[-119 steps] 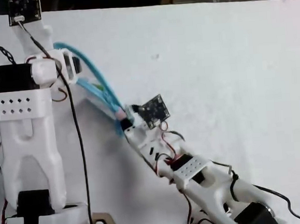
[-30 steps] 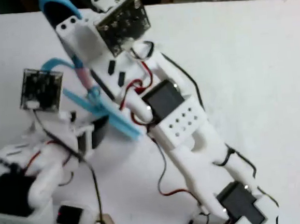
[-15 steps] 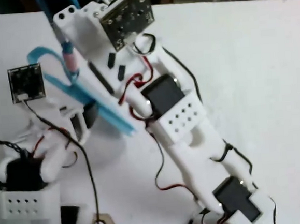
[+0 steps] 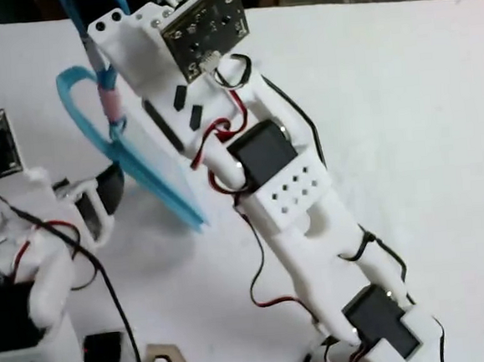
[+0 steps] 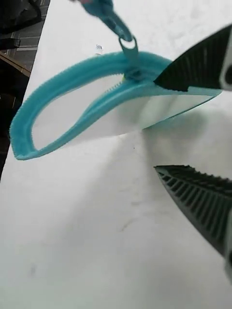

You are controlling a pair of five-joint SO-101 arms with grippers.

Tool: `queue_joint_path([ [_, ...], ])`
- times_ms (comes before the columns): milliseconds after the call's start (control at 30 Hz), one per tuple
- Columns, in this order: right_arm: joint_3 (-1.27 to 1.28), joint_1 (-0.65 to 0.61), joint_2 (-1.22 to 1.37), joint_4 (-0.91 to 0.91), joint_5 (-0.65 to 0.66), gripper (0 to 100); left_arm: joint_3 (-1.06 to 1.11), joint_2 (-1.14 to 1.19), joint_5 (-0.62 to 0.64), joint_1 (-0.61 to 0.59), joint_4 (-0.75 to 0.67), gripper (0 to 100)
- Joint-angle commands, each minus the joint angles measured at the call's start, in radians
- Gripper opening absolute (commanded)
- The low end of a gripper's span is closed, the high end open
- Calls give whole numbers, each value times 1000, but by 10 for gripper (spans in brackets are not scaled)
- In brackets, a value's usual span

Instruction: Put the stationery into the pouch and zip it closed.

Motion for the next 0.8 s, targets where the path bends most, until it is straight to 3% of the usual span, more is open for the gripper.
queue_joint_path([
  [0,-43,8,-5,-13,8,16,-94,-16,-5,-12,49,265],
  [200,-43,7,-5,-13,8,16,-310,-16,17,107,232,268],
  [300,-43,5,-5,-13,8,16,-319,-8,97,205,227,269],
  [467,-43,8,-5,-13,8,16,-180,30,152,271,89,269],
  [767,-43,8,-5,-13,8,16,15,165,247,266,-175,269],
])
